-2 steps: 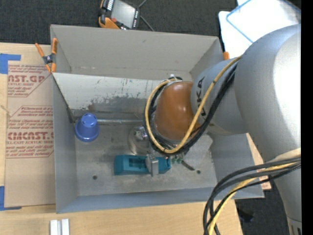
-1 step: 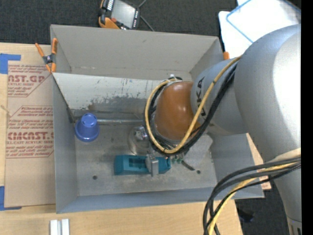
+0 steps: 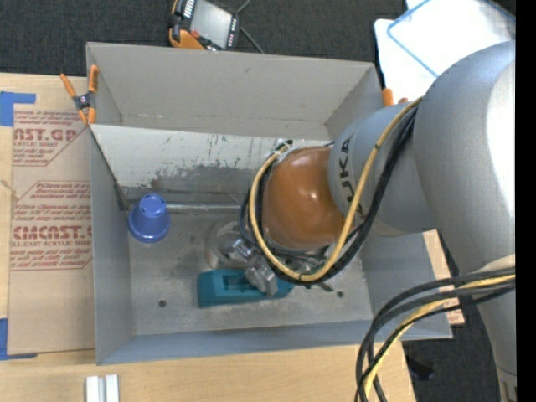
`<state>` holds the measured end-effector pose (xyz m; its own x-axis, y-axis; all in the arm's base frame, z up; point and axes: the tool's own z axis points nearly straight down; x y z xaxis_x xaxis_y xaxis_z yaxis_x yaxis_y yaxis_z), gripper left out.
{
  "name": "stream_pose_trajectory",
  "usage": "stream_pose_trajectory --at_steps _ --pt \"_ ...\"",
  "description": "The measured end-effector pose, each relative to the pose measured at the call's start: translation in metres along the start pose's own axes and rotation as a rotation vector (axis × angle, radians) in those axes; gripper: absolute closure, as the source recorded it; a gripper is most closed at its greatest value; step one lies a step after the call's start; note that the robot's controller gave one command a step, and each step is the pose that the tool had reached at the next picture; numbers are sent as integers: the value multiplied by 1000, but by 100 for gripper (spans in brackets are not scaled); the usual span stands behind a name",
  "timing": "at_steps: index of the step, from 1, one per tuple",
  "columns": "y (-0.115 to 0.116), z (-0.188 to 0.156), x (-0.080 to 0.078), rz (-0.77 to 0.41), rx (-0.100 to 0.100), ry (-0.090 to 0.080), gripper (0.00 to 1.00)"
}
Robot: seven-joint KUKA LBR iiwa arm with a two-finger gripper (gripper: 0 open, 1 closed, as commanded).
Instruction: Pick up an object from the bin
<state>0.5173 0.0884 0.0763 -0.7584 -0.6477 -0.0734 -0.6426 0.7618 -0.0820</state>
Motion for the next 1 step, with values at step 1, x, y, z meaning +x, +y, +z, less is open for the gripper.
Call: stream_pose_trajectory --at_steps 1 --pt "0 0 0 0 0 0 100"
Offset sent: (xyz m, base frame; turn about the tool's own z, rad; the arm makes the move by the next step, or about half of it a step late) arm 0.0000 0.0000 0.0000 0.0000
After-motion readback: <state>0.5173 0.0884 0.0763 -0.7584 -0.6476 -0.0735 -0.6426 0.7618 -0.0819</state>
